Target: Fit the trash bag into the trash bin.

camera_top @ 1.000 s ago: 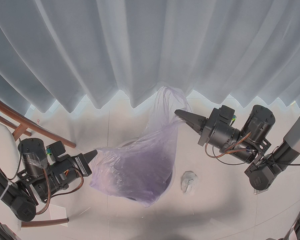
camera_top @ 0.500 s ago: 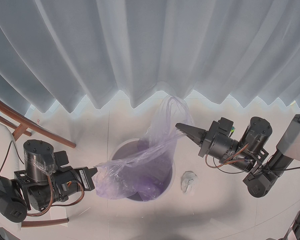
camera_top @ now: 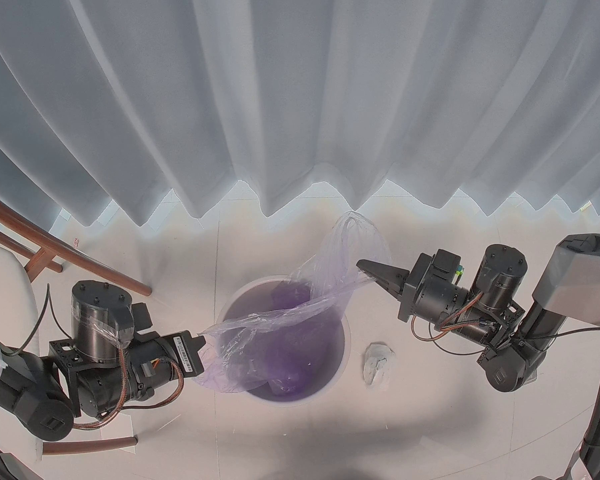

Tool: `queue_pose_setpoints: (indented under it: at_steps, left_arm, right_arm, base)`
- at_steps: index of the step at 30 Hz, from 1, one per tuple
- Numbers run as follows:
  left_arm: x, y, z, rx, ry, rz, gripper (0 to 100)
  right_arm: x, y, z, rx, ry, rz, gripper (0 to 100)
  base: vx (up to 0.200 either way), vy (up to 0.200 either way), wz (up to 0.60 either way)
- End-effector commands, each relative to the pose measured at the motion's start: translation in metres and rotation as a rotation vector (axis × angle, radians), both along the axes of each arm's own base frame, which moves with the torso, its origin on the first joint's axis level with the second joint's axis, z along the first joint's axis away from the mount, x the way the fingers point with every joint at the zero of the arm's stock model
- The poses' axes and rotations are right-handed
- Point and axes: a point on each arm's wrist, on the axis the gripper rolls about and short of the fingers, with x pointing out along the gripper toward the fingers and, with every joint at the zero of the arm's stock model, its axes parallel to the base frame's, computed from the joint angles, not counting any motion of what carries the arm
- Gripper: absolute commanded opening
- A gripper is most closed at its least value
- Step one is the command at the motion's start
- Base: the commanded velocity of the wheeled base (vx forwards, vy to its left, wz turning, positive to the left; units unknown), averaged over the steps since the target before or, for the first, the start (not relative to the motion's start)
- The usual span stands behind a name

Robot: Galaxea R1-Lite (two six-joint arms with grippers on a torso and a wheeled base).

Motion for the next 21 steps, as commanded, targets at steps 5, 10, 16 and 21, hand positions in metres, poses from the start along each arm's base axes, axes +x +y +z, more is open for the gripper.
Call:
queue_pose_setpoints:
  at_steps: [5, 10, 16, 21]
  left_arm:
    - [0.002, 0.002, 0.005, -0.012, -0.021, 0.011, 0]
    - [0.004, 0.001, 0.006, -0.015, -0.029, 0.013, 0]
    - [0.009, 0.007, 0.008, -0.018, -0.040, 0.043, 0]
    - [0.010, 0.010, 0.007, -0.014, -0.037, 0.057, 0]
  right_arm:
    - [0.001, 0.000, -0.004, 0.014, 0.022, 0.001, 0]
    - [0.002, -0.010, 0.008, 0.037, 0.006, -0.001, 0]
    - [0.001, -0.012, 0.011, 0.067, 0.036, 0.025, 0]
    - [0.005, -0.018, 0.009, 0.064, 0.045, 0.019, 0]
  base:
    - [0.000, 0.000, 0.00]
    - [0.000, 0.000, 0.00]
    - [0.000, 0.000, 0.00]
    - [0.000, 0.000, 0.00]
